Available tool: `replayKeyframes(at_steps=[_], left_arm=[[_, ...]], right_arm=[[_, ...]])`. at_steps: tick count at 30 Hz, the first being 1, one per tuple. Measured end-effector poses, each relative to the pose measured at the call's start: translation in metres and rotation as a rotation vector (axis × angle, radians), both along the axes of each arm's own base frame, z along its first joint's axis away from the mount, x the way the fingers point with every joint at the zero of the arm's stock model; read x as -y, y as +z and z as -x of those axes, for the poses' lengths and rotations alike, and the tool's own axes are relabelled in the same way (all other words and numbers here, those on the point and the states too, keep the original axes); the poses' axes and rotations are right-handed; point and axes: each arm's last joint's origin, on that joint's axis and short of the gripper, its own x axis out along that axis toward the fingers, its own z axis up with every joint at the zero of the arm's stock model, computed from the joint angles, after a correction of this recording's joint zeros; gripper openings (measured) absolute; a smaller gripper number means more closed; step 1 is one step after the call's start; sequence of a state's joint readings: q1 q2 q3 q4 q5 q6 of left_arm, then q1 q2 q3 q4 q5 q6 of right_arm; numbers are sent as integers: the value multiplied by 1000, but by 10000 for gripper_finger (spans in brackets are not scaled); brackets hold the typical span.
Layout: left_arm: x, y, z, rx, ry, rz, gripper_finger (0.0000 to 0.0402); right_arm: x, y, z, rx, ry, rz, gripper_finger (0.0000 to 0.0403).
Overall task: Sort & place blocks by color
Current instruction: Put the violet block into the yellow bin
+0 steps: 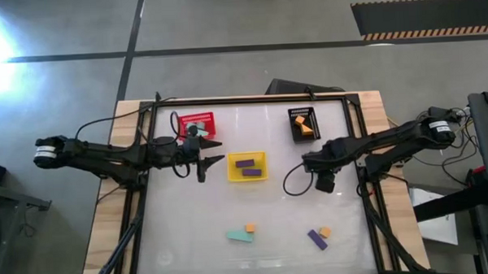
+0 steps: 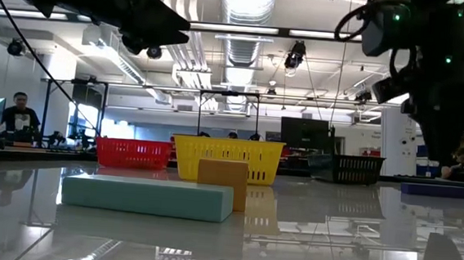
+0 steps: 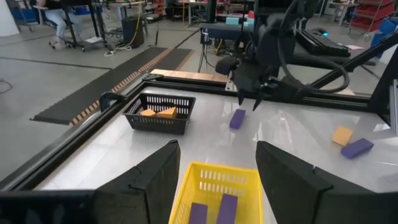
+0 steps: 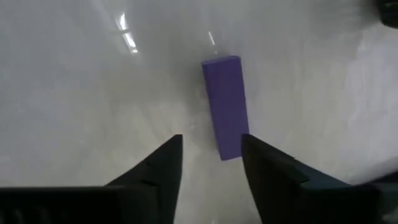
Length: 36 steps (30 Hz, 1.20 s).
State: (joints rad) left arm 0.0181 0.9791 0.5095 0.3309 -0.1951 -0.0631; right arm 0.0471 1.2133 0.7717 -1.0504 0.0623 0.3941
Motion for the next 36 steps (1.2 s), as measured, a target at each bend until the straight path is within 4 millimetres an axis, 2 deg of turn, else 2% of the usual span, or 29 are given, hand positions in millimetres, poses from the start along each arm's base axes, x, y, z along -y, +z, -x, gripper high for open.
replayKeyframes(at_steps=[5, 11, 23, 32, 36], left_arm=[[0, -2, 0, -10, 0, 0, 196], [0, -2, 0, -6, 0, 0, 196], [0, -2, 0, -7, 0, 0, 196], [0, -4, 0, -13, 0, 0, 196], [0, -4, 0, -15, 0, 1, 196]], right_arm=[[1, -7, 1, 10, 64, 24, 199], [4, -16, 1, 45, 84, 67, 215], [22, -22, -3, 73, -25, 71, 216], [24, -45, -14, -1, -13, 57, 215], [24, -52, -16, -33, -5, 46, 193]])
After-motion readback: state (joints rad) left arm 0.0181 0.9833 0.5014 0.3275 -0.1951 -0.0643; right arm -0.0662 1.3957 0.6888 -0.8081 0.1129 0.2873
